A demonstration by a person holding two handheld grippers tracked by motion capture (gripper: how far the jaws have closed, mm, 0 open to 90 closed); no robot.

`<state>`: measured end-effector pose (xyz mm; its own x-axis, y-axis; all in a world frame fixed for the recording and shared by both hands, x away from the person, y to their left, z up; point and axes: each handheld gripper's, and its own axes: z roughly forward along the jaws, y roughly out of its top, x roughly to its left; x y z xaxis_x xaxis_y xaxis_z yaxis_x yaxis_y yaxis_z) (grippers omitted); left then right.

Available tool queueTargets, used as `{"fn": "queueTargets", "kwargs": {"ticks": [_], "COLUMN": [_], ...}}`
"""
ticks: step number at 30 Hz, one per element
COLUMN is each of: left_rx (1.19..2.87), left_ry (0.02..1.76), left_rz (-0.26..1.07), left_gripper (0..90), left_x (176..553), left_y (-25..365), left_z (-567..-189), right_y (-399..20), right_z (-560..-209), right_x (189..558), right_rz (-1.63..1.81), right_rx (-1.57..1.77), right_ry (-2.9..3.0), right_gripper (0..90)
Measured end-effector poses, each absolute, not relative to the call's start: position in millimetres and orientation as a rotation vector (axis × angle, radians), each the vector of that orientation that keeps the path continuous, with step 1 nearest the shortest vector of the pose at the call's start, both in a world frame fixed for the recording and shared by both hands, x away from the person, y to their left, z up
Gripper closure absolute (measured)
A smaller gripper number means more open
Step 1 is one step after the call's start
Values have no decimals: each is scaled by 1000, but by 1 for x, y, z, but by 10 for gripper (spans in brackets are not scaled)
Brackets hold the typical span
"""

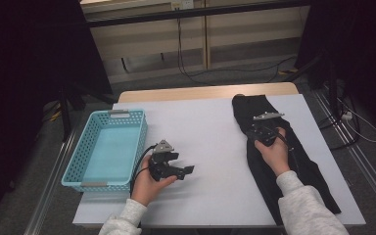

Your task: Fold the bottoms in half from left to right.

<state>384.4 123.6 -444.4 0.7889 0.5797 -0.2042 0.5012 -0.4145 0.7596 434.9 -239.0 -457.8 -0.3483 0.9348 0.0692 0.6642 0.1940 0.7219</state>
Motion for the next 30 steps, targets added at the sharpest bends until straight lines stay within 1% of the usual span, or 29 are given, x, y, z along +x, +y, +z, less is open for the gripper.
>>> {"fn": "queueTargets", "kwargs": {"ticks": [5,11,20,30], "left_rx": [2093,2087,2085,2067], "left_ry": [804,811,814,824], "left_rz": [117,127,126,143], "left_gripper": [164,164,164,162], "left_x": [385,387,387,387], "left_y": [125,126,128,135], "left_z": [-444,-443,-443,-438], "right_y": [-229,-213,-203,-164], "right_z": [-456,-452,-449,-449], "right_x": [433,426,420,401], "right_rz": [997,1006,1035,1061], "right_rx": [1456,1395,1351,1205], "right_ry": [2126,2201,2247,2396], "right_gripper": [876,881,883,881]}}
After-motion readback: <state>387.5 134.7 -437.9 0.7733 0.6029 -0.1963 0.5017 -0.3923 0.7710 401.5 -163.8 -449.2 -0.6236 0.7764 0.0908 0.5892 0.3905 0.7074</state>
